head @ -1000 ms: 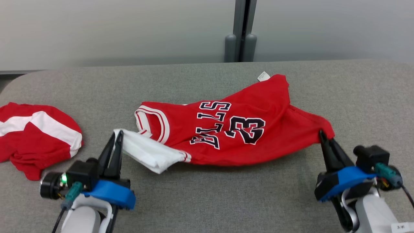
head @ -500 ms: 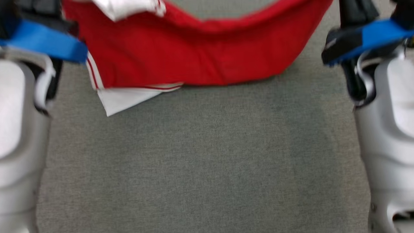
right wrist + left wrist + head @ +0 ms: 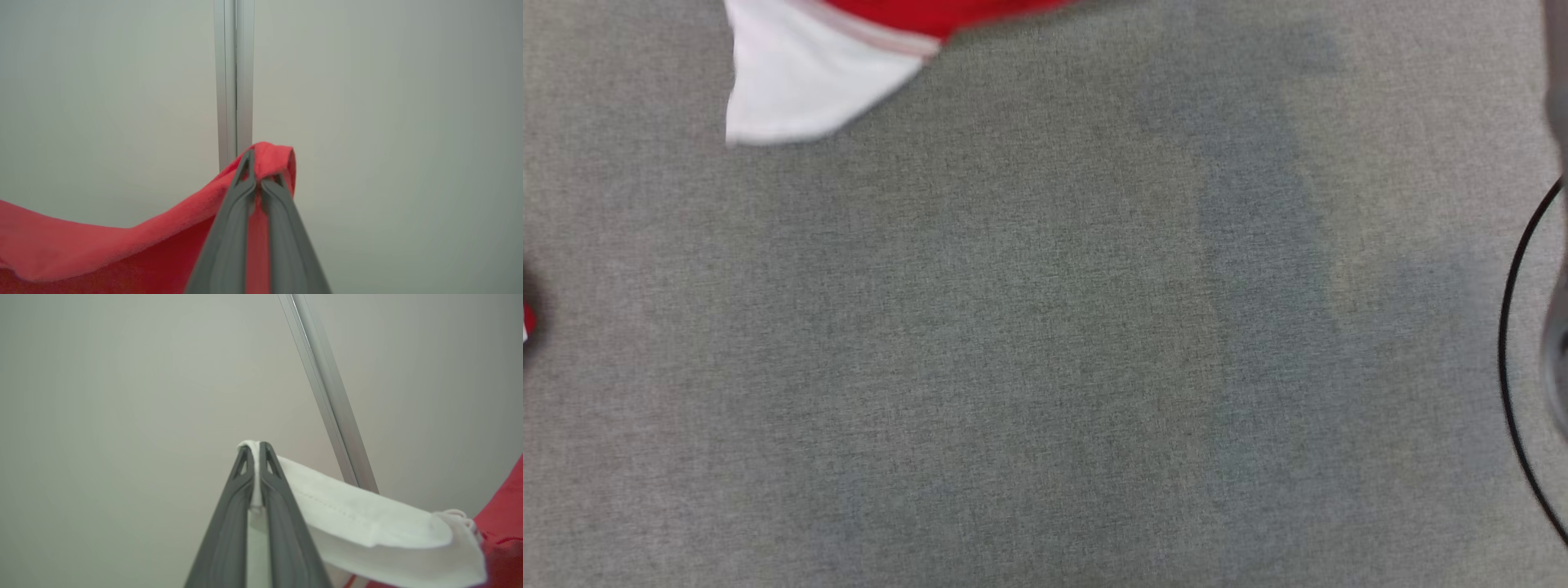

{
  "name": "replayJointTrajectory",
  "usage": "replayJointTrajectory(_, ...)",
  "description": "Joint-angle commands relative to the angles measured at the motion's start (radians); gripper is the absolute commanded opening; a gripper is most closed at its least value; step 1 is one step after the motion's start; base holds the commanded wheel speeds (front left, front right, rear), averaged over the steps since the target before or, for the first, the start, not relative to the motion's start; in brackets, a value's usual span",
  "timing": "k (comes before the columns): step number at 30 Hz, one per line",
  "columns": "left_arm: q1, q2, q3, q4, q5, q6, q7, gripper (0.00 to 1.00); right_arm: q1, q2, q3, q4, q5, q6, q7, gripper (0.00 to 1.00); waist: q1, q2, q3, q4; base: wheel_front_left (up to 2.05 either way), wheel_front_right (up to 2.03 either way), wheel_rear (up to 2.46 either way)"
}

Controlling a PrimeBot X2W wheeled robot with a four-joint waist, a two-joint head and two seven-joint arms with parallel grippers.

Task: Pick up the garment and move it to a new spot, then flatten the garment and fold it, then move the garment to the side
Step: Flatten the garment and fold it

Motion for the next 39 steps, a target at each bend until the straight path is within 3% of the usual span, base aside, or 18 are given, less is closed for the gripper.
replayJointTrajectory(1, -0.024, 0.0, -0.01, 0.016, -0.007, -0.001, 0.002, 0.0, -0.028, -0.014, -0.004, 0.021, -0.008, 0.0, -0.009, 0.0, -0.0002, 0.0, -0.008, -0.002, 0.0, 0.0, 0.0)
replayJointTrajectory(5, -0.103, -0.026, -0.046, 0.079, -0.036, -0.001, -0.024, 0.0, -0.101, -0.032, -0.015, 0.112, -0.011, 0.0, -0.033, 0.0, -0.0002, 0.0, -0.02, 0.006, 0.0, 0.0, 0.0)
replayJointTrajectory(11, -0.151, -0.009, -0.102, 0.131, -0.068, -0.001, -0.055, 0.0, -0.155, -0.03, -0.015, 0.194, 0.01, 0.0, -0.068, 0.0, -0.0002, 0.0, 0.023, 0.009, 0.0, 0.0, 0.0)
replayJointTrajectory(19, 0.007, -0.013, -0.089, 0.168, -0.138, 0.014, -0.165, 0.0, -0.048, -0.042, 0.032, 0.227, 0.052, 0.0, -0.113, 0.0, -0.0002, 0.0, 0.078, 0.044, 0.0, 0.0, 0.0)
replayJointTrajectory(23, 0.181, -0.015, -0.061, 0.123, -0.177, 0.045, -0.199, 0.0, 0.075, -0.026, 0.078, 0.173, 0.093, 0.0, -0.122, 0.0, -0.0002, 0.0, 0.066, 0.054, 0.0, 0.0, 0.0)
replayJointTrajectory(30, 0.509, -0.025, 0.009, -0.045, -0.21, 0.126, -0.211, 0.0, 0.401, -0.02, 0.117, -0.071, 0.184, 0.0, -0.122, 0.0, -0.0002, 0.0, 0.009, 0.071, 0.0, 0.0, 0.0)
replayJointTrajectory(39, 0.965, -0.107, 0.083, -0.283, -0.197, 0.196, -0.212, 0.0, 0.855, -0.036, 0.125, -0.299, 0.255, 0.0, -0.122, 0.0, -0.0002, 0.0, -0.107, 0.09, 0.0, 0.0, 0.0)
